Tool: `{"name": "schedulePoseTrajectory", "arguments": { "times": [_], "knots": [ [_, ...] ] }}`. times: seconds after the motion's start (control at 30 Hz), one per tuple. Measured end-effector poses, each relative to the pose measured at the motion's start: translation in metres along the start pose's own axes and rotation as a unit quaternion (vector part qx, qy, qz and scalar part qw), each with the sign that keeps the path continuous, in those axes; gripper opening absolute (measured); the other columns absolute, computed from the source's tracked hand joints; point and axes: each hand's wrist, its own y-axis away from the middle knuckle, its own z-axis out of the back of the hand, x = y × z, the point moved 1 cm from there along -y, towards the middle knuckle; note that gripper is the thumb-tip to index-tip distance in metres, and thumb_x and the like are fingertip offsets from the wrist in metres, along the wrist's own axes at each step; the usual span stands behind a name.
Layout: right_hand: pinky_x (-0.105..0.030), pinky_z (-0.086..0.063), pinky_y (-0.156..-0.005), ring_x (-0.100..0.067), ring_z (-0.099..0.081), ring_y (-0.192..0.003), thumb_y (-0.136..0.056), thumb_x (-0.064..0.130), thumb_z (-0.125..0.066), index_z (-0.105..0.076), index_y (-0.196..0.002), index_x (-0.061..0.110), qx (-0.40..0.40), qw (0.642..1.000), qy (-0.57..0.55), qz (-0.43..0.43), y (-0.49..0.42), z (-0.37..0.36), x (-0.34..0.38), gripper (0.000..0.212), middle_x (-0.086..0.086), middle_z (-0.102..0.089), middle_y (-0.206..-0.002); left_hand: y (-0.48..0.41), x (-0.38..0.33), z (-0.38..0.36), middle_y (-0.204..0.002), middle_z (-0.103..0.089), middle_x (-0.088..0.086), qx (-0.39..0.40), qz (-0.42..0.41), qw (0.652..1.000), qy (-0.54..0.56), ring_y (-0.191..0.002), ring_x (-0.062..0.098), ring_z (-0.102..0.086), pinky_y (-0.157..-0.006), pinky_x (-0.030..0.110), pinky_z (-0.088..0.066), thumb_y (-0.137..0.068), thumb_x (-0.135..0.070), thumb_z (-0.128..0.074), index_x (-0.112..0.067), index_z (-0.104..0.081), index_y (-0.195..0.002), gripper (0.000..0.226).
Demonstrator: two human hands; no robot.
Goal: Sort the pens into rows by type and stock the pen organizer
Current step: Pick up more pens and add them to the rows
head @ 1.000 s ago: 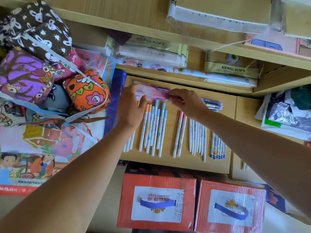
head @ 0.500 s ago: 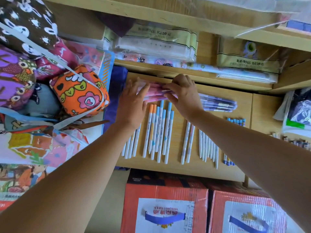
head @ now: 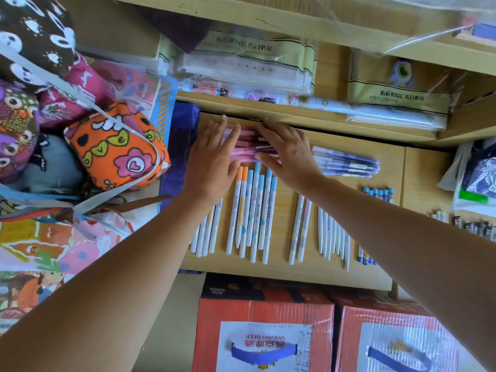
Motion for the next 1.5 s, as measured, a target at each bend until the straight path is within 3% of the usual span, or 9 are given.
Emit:
{"name": "schedulePoseTrajectory", "arguments": {
  "times": [0.27,0.43,0.57,0.77,0.97,1.1,1.23,1.4,1.5],
  "knots": [
    [-0.041,-0.012,-0.120,-0.025,-0.015,-0.147,-0.101,0.036,-0.026,-0.026,-0.150,0.008,0.013,1.000,0.006,0.010,0.016,-0.009,-0.005,0.056,-0.012,-0.022,-0.158,0.000,0.004,-0.002,-0.157,-0.021,0.014,-0.026,-0.009,1.000,0.013,-0.146,0.033,-0.015,-0.118,0.044,-0.017,-0.091,-0.030,-0.059,-0.010,-0.030,-0.149,0.068],
    [-0.044,-0.025,-0.112,-0.030,-0.033,-0.138,-0.096,0.033,-0.044,-0.039,-0.145,0.010,-0.001,1.000,0.025,0.003,0.010,-0.005,0.003,0.054,-0.012,-0.040,-0.148,-0.003,0.003,-0.002,-0.155,-0.027,0.013,-0.022,-0.013,1.000,-0.005,-0.145,0.033,-0.020,-0.114,0.048,-0.026,-0.089,-0.034,-0.061,-0.012,-0.034,-0.147,0.068],
    [-0.045,-0.034,-0.103,-0.030,-0.046,-0.124,-0.090,0.043,-0.038,-0.047,-0.138,0.009,-0.007,1.000,0.019,0.002,0.006,0.003,0.003,0.060,-0.011,-0.051,-0.135,-0.006,0.004,0.001,-0.155,-0.028,0.013,-0.006,-0.013,1.000,-0.007,-0.145,0.033,-0.020,-0.114,0.049,-0.026,-0.086,-0.036,-0.063,-0.012,-0.033,-0.147,0.073],
    [-0.046,-0.033,-0.104,-0.029,-0.041,-0.130,-0.090,0.048,-0.046,-0.041,-0.143,0.012,0.020,0.999,0.024,0.018,0.005,0.003,-0.002,0.065,-0.009,-0.045,-0.142,-0.008,0.002,0.005,-0.155,-0.027,0.014,-0.006,-0.023,1.000,0.000,-0.145,0.034,-0.020,-0.116,0.048,-0.021,-0.083,-0.034,-0.067,-0.012,-0.032,-0.148,0.077],
    [-0.042,-0.021,-0.113,-0.027,-0.028,-0.142,-0.094,0.049,-0.029,-0.033,-0.148,0.014,0.029,0.999,-0.007,0.017,0.007,0.000,-0.002,0.065,-0.009,-0.031,-0.154,-0.007,0.001,0.005,-0.156,-0.025,0.013,-0.003,-0.020,1.000,0.004,-0.145,0.033,-0.019,-0.116,0.048,-0.020,-0.084,-0.036,-0.066,-0.012,-0.032,-0.148,0.076],
    [-0.044,-0.027,-0.108,-0.029,-0.035,-0.136,-0.094,0.044,-0.034,-0.038,-0.145,0.012,0.004,1.000,-0.012,0.002,0.011,0.003,-0.001,0.060,-0.011,-0.037,-0.150,-0.003,0.000,0.007,-0.155,-0.027,0.016,-0.023,-0.021,1.000,0.006,-0.143,0.035,-0.024,-0.114,0.050,-0.026,-0.083,-0.034,-0.066,-0.008,-0.036,-0.146,0.074],
    [-0.042,-0.040,-0.095,-0.029,-0.048,-0.118,-0.090,0.034,-0.048,-0.051,-0.132,0.011,-0.044,0.999,0.004,0.011,0.020,0.011,0.004,0.048,-0.010,-0.052,-0.132,0.011,-0.008,0.016,-0.142,-0.039,0.016,-0.065,-0.016,0.998,-0.019,-0.131,0.036,-0.038,-0.108,0.045,-0.033,-0.079,-0.029,-0.063,-0.009,-0.046,-0.136,0.063],
    [-0.041,-0.044,-0.081,-0.027,-0.055,-0.097,-0.088,0.025,-0.052,-0.063,-0.104,0.013,-0.057,0.997,-0.017,0.041,0.044,0.015,0.016,0.022,-0.006,-0.057,-0.103,0.044,-0.018,0.017,-0.109,-0.051,0.011,-0.102,-0.011,0.994,-0.046,-0.101,0.029,-0.043,-0.084,0.041,-0.040,-0.073,-0.017,-0.069,-0.016,-0.059,-0.101,0.030],
    [-0.038,-0.050,-0.077,-0.023,-0.060,-0.090,-0.084,0.013,-0.064,-0.065,-0.096,0.012,-0.028,0.996,-0.065,0.059,0.063,0.006,0.026,0.013,-0.004,-0.060,-0.097,0.066,-0.018,0.012,-0.096,-0.052,0.007,-0.073,-0.012,0.997,-0.035,-0.104,0.035,-0.051,-0.079,0.042,-0.044,-0.070,-0.015,-0.072,-0.018,-0.060,-0.087,0.021]
  ]
}}
